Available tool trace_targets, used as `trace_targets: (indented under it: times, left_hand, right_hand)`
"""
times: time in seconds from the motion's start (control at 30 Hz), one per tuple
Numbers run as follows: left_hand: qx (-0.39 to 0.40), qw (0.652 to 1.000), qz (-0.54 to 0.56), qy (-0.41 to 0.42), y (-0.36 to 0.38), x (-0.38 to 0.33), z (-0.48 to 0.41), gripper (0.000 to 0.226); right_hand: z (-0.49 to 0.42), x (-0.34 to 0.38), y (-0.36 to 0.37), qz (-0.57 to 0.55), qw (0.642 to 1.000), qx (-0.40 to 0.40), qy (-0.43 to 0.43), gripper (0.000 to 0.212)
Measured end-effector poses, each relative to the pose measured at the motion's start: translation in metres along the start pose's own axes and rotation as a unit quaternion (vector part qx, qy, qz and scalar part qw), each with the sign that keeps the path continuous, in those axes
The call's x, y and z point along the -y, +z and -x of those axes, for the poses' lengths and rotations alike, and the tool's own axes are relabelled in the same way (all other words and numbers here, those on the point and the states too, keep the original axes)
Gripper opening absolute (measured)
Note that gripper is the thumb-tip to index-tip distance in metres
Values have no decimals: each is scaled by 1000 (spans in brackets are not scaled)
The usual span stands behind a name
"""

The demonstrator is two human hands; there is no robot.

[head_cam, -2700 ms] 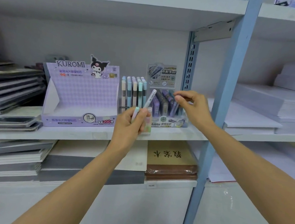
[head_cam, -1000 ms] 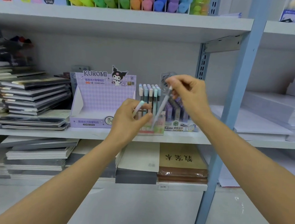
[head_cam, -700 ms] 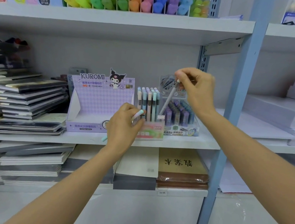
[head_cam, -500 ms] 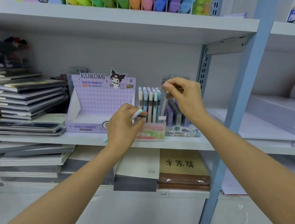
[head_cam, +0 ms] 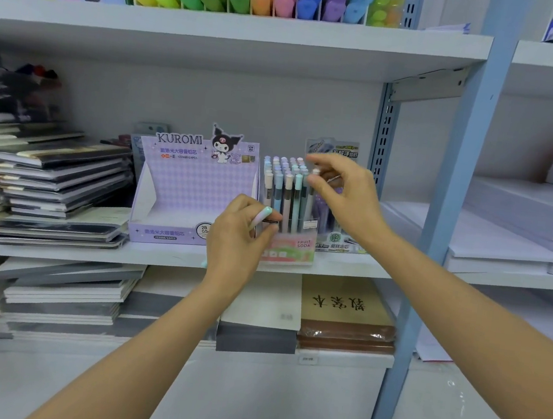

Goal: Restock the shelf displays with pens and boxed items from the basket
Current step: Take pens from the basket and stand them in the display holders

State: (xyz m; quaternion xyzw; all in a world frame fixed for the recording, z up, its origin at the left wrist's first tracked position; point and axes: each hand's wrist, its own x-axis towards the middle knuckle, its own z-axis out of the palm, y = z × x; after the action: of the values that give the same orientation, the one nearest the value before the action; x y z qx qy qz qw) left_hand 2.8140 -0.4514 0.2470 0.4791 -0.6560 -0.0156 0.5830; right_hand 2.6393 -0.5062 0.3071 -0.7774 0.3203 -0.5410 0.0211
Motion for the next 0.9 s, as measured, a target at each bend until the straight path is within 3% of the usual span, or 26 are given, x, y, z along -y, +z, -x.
trace_targets:
  times: [0.13, 0.23, 0.37, 0.53, 0.63, 0.83, 0.9]
  left_hand:
    - [7, 1000, -10, -5, 0, -2, -3, 16]
    - [14, 1000, -18, -16, -1, -4, -8, 18]
    - [31, 999, -22, -13, -6, -5, -10, 15]
    - [53, 998, -42, 11, -14, -15, -11, 26]
    - [71, 997, -38, 17, -24, -16, -10, 9]
    - [132, 989, 61, -39, -54, -7, -14, 6]
    - [109, 981, 142, -72, -62, -5, -14, 8]
  right_hand:
    - [3, 4, 5, -13, 1000, -5, 28, 12]
    - [3, 5, 10, 17, 999, 21, 47, 19]
    - [1, 16, 5, -13, 999, -19, 33, 17]
    - [10, 40, 8, -152, 980, 128, 20, 12]
    - [10, 41, 7, -177, 976, 124, 35, 5]
    - [13, 27, -14, -243, 960, 95, 105, 10]
    - [17, 22, -17, -271, 951, 73, 128, 9]
